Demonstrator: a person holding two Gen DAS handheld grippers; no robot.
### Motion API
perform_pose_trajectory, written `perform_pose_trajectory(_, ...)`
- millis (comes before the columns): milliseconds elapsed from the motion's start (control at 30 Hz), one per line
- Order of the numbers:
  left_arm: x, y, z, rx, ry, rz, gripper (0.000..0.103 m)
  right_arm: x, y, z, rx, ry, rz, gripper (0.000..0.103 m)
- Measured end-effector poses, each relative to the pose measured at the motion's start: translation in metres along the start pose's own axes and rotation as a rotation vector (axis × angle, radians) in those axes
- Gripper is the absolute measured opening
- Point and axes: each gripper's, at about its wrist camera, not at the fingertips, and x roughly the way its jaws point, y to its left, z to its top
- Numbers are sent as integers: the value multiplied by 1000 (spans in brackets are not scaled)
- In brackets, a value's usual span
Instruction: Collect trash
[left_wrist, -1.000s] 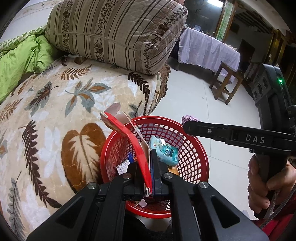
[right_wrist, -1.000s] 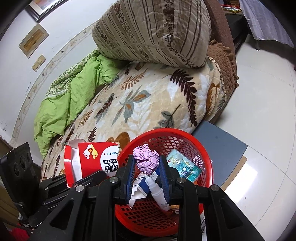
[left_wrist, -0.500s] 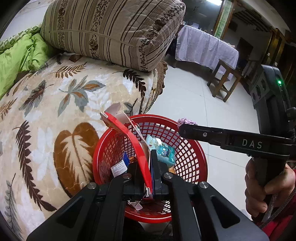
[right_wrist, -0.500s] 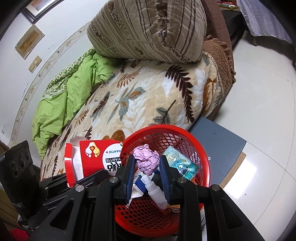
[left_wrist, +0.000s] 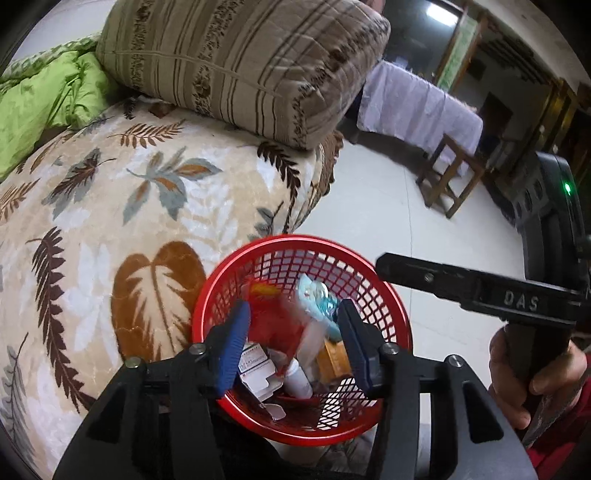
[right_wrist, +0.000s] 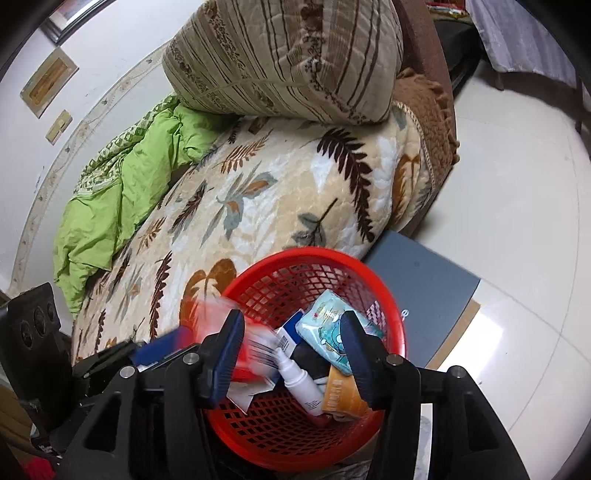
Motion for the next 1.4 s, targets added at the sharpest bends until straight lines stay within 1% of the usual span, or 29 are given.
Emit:
perform_pose_trajectory(33,-2,1,1,-4,-6,6,48,-3,1,0,-3,-5,0,58)
perform_pose_trajectory(133,-11,3,4,-11,-32,9,51,-10,3,1,-1,-22,-19,64)
perform_pose_trajectory(267,-30,8,5,-21,-90,31,65,-15,7,0,-2,-28,-56,67)
perform_pose_trajectory(333,-42,13,6,-24,-120,46,67,-16,13,-1,-11,-27,-75,69)
perform_pose_trajectory(400,-52,18,7,-32,-141,60,73,-18,21,-3,-31,-31,-95,69)
perform_pose_trajectory(500,-70,29,4,-46,-183,95,79,-23,38,-6,-75,-57,-145,74)
perform_pose_trajectory(667,-102,49,-9,-57,-242,196,86,-29,69,-10,-128,-107,-226,82)
perform_pose_trajectory(767,-121,61,-19,-69,-270,271,93,-33,91,-16,-174,-148,-248,85)
perform_pose_trajectory(833,-133,67,-26,-82,-292,322,96,-35,107,-22,-201,-199,-305,88)
perform_pose_trajectory(900,-142,72,-32,-103,-302,389,100,-37,120,-31,-213,-235,-338,95)
perform_pose_trajectory(933,-144,74,-33,-111,-292,426,102,-38,123,-35,-218,-251,-328,98)
perform_pose_trajectory(1000,-147,74,-35,-114,-279,525,103,-39,129,-44,-240,-267,-272,98)
perform_pose_trajectory(1033,-149,74,-38,-108,-285,565,103,-37,130,-46,-245,-258,-255,98)
perform_pose_trajectory(1100,-153,73,-43,-101,-302,609,103,-31,132,-46,-237,-228,-276,98)
perform_pose_trajectory(1133,-156,73,-47,-101,-312,624,103,-29,131,-45,-229,-217,-289,98)
perform_pose_trajectory(1200,-159,74,-50,-108,-323,624,103,-26,130,-46,-209,-204,-289,98)
perform_pose_trajectory(1300,-159,76,-48,-118,-319,653,103,-24,130,-46,-204,-198,-292,98)
perform_pose_trajectory(1400,-160,75,-48,-105,-314,630,103,-24,130,-47,-211,-201,-310,98)
